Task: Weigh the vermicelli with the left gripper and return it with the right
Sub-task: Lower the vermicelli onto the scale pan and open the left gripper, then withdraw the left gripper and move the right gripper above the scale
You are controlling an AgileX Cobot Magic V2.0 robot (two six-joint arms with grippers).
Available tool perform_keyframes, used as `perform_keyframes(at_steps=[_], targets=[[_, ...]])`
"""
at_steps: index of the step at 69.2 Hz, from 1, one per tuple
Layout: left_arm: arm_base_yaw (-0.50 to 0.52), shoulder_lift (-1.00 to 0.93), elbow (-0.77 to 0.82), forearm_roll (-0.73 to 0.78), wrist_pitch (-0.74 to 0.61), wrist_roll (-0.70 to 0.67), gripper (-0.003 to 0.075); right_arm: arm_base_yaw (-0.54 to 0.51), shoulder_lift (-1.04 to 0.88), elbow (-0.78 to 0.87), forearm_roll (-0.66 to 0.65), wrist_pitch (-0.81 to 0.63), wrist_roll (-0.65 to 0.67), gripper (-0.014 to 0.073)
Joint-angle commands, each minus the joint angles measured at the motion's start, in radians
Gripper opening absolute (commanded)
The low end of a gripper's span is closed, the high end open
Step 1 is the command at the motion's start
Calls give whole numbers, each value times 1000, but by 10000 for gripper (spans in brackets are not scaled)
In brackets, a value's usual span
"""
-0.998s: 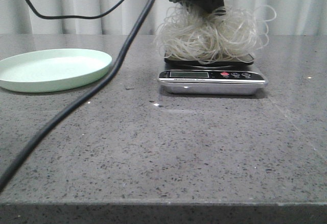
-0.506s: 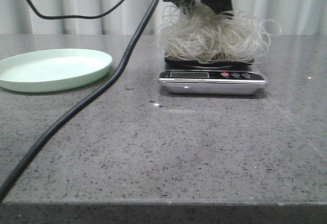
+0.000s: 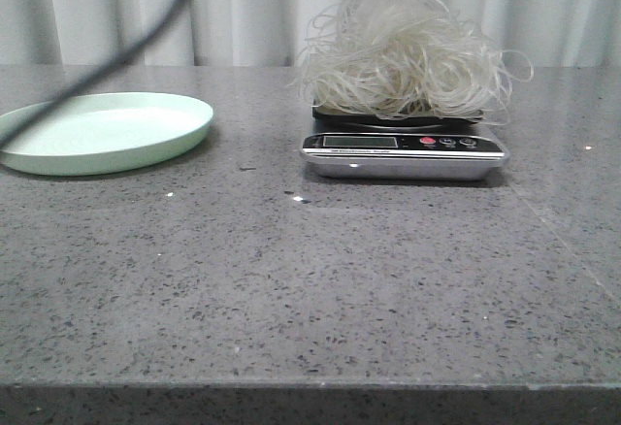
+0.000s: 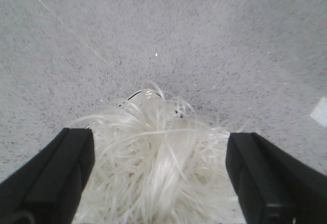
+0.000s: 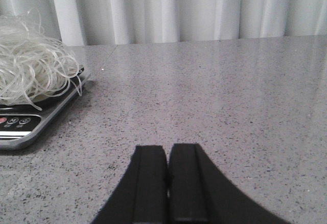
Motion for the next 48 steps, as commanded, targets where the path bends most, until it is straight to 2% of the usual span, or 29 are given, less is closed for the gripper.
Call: perform_keyframes(at_steps=[1, 13, 21, 24, 31, 39, 48], targets=[[30, -120, -34, -9, -5, -11, 578, -4, -17, -8, -1, -75, -1, 151], [114, -222, -21, 34, 56, -45, 573, -4, -17, -8, -1, -87, -1, 151], [162, -315, 34, 109, 65, -45, 510, -4, -17, -8, -1, -87, -1, 151], [189, -370, 86, 129, 61, -45, 472, -4, -17, -8, -1, -87, -1, 151], [238, -468, 196, 145, 32, -47, 440, -4, -17, -8, -1, -87, -1, 151], [306, -590, 367, 145, -62, -55, 424, -4, -17, -8, -1, -86, -1, 151], [396, -749, 568, 145, -163, -73, 370, -4, -17, -8, -1, -86, -1, 151]])
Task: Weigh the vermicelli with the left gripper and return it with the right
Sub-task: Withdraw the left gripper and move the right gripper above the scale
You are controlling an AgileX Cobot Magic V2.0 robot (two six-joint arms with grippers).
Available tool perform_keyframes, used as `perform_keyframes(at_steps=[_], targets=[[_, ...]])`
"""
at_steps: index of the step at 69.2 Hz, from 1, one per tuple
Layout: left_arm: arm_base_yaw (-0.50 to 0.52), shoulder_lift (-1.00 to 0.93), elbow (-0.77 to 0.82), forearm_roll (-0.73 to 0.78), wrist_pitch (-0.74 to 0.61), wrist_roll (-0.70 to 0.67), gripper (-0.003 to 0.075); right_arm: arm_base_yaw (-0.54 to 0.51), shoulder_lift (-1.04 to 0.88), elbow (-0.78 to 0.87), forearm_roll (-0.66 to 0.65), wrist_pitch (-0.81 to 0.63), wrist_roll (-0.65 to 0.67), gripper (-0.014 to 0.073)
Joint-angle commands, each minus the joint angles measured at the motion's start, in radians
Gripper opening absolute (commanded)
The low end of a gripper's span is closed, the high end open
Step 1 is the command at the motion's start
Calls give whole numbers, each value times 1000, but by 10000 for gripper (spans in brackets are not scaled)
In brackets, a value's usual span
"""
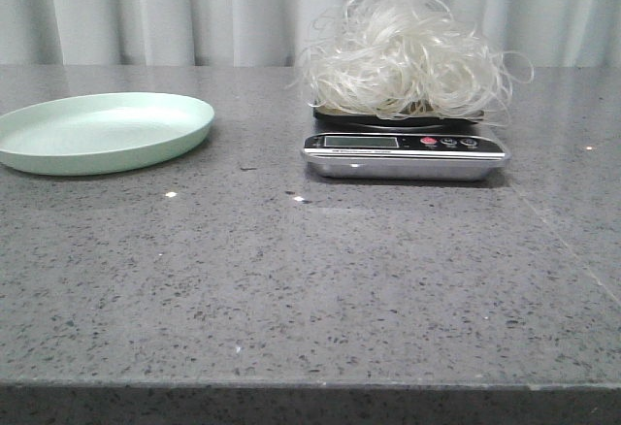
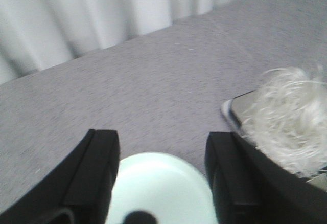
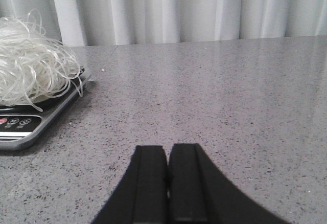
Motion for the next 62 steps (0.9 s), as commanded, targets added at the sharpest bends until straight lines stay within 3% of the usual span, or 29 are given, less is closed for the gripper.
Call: perform_keyframes(at_steps=[1, 23, 44, 62], targets=[[67, -136, 114, -5, -146, -20, 366, -4, -17, -8, -1, -86, -1, 151], [250, -519, 581, 23, -275, -20, 130, -4, -17, -8, -1, -91, -1, 151], [250, -786, 874, 23, -447, -20, 137, -4, -17, -11, -1, -150, -1, 151], [250, -843, 919, 23, -449, -20, 136, -4, 27, -174, -1, -120, -1, 151]])
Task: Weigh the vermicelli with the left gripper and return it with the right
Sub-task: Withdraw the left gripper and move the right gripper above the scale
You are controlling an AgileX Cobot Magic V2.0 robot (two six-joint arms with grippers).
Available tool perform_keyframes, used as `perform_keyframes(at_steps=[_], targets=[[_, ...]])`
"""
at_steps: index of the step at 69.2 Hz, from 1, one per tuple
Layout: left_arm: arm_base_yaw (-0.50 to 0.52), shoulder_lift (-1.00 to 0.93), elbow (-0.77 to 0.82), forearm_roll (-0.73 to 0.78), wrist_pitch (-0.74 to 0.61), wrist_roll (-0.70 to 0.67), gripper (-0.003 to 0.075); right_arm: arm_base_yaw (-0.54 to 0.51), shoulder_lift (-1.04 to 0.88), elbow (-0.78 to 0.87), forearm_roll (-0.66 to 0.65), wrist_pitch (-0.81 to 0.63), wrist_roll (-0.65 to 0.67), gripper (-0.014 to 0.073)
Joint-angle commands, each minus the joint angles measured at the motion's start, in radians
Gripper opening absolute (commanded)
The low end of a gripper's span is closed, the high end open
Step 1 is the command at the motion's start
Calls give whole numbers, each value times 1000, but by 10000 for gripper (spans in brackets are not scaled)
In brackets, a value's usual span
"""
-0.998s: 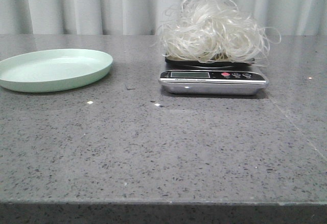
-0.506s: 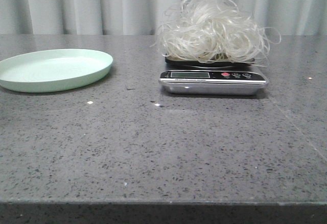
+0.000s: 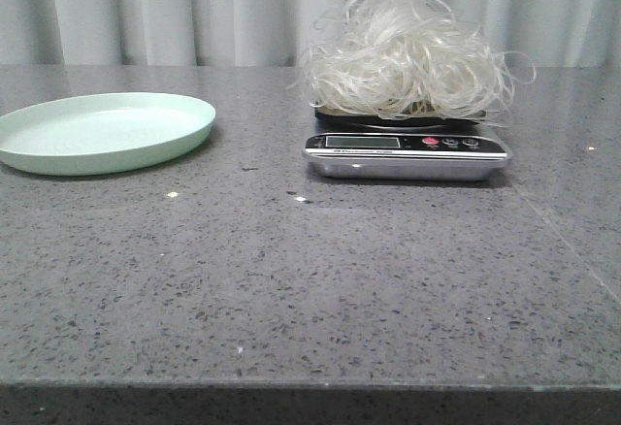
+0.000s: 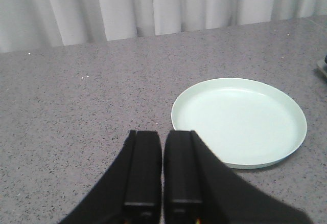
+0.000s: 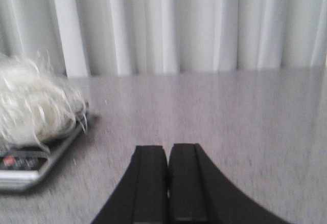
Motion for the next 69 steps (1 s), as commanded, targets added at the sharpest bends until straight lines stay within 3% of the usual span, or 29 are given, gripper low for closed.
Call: perform_keyframes(at_steps=[1, 16, 26, 37, 46, 52, 58, 59, 69], targets=[[2, 2, -24, -5, -91, -10, 136, -4, 49, -131, -1, -74, -1, 151], [2, 2, -24, -5, -93, -10, 136, -3, 332, -377, -1, -48, -1, 151], [2, 2, -24, -5, -93, -10, 136, 12, 568, -633, -1, 87, -2, 151], [2, 2, -24, -5, -93, -10, 136, 113, 785, -908, -1, 278, -69, 151], [2, 2, -24, -5, -93, -10, 136, 213, 914, -1041, -1, 322, -150, 169], [2, 2, -24, -5, -93, -10, 136, 279, 1007, -1115, -1, 331, -161, 266], [2, 2, -24, -5, -93, -10, 136, 328, 1081, -1163, -1, 332, -161, 408], [2, 2, -24, -5, -93, -10, 136, 344, 1111, -1177, -1, 332, -161, 463], [2, 2, -24, -5, -93, -10, 136, 385, 1212, -1216, -1, 340, -161, 603]])
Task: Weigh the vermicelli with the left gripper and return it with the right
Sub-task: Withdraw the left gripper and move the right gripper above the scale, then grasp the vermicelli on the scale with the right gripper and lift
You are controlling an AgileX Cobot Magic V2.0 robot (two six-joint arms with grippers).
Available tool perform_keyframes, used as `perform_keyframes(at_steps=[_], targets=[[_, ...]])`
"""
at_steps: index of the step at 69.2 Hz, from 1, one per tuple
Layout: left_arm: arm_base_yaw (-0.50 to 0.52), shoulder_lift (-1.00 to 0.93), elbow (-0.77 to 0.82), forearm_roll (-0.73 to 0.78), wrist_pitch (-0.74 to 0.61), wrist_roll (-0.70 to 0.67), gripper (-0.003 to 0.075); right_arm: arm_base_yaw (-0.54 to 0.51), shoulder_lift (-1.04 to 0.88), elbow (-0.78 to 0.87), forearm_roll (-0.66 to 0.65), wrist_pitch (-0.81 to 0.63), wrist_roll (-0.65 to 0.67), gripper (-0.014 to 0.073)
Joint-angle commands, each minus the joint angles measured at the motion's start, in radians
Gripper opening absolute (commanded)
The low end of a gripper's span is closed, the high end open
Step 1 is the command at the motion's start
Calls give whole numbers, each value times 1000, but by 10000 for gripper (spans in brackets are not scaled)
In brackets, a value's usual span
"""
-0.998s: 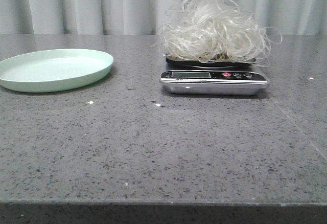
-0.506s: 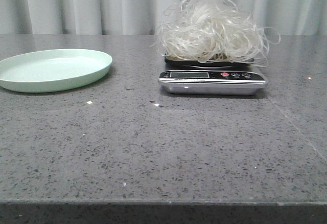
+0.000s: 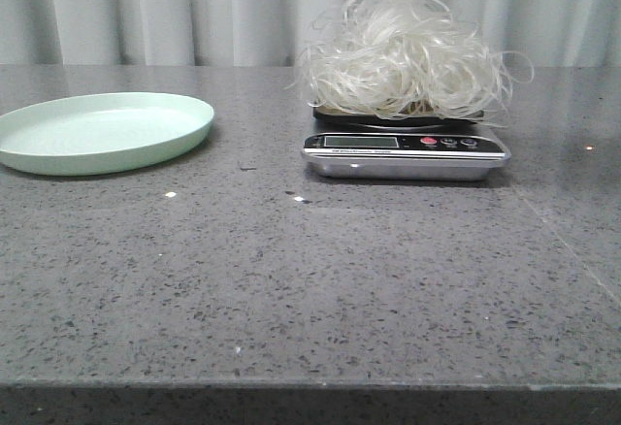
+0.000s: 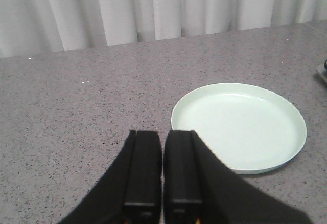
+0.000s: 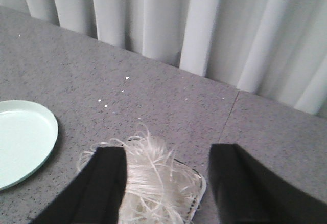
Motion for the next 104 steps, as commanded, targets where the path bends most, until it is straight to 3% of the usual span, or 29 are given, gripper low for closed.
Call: perform_keyframes(at_steps=[1, 32, 54, 63, 75, 104], targets=[[2, 3, -26, -5, -78, -10, 136, 28, 57, -56, -3, -54, -10, 603], [2, 3, -26, -5, -78, -10, 136, 47, 355, -57, 0, -29, -10, 613], [2, 3, -26, -5, -77, -10, 136, 46, 454, -57, 0, -12, -10, 608], [2, 3, -26, -5, -75, -10, 136, 46, 454, -58, 0, -12, -10, 491], [2, 3, -26, -5, -75, -10, 136, 46, 451, -76, 0, 10, -10, 137], [2, 3, -26, -5, -71, -10, 136, 46, 352, -196, 0, 61, -10, 150]])
